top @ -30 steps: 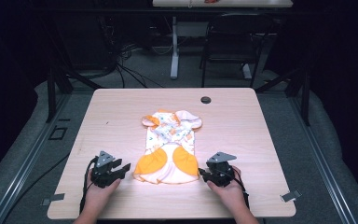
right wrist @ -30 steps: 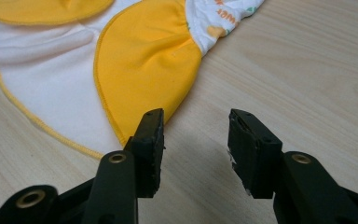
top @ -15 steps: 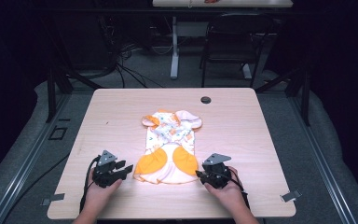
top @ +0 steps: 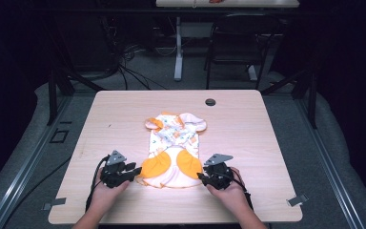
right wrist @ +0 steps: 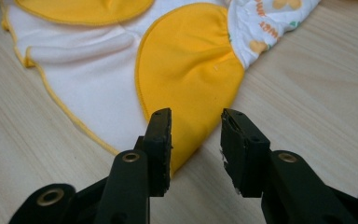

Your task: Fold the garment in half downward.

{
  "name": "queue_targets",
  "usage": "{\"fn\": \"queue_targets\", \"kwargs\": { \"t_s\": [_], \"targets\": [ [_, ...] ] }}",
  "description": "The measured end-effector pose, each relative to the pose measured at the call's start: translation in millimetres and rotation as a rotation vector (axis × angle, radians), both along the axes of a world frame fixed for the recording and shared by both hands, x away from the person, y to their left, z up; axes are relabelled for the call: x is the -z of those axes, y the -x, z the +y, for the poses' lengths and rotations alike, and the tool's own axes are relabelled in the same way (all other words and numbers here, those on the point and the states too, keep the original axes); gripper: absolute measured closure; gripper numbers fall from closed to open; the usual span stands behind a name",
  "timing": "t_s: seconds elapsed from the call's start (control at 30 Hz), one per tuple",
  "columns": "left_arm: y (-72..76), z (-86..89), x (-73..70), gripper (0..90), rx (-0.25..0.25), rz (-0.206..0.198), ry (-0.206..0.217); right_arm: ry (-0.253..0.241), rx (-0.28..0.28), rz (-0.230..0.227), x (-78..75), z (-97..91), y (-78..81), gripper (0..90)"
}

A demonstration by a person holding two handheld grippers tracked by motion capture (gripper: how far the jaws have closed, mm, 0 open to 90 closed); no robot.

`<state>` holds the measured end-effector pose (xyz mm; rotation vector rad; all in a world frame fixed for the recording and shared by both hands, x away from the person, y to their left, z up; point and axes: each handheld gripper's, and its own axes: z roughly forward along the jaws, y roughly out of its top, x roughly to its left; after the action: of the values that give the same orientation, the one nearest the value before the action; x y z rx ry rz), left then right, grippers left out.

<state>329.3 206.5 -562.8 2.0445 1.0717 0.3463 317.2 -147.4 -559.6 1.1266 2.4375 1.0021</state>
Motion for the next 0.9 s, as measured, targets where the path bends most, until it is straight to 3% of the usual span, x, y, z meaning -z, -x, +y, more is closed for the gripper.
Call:
{"fn": "queue_targets", "kwargs": {
  "t_s": [0.13, 0.3, 0.5, 0.53, 0.73, 0.8, 0.9],
  "targets": [
    [-9.0, -8.3, -1.7, 69.0, 0.014, 0.013, -0.023, -0.017, -0.014, 0.051, -2.1, 2.5, -9.8, 68.9],
    [-19.2, -17.9, -2.6, 73.2, 0.017, 0.027, -0.011, 0.022, -0.012, 0.045, -4.4, 8.7, -20.2, 74.4],
    [-30.6, -28.1, -1.3, 79.3, 0.041, 0.038, -0.028, 0.05, -0.019, 0.049, -5.5, 15.9, -33.4, 84.7],
    [-34.6, -31.6, 1.6, 81.2, 0.047, 0.048, -0.055, 0.048, -0.018, 0.059, -4.8, 18.6, -37.9, 87.1],
    [-41.4, -42.4, 6.9, 87.4, 0.069, 0.07, -0.074, 0.065, -0.028, 0.061, -2.2, 26.9, -46.2, 89.7],
    [-42.6, -45.8, 7.6, 89.1, 0.09, 0.067, -0.103, 0.069, -0.035, 0.071, -0.2, 30.0, -48.5, 89.8],
    [-42.8, -47.4, 7.4, 89.5, 0.099, 0.059, -0.114, 0.088, -0.044, 0.074, 2.6, 32.5, -50.0, 89.9]
  ]
}}
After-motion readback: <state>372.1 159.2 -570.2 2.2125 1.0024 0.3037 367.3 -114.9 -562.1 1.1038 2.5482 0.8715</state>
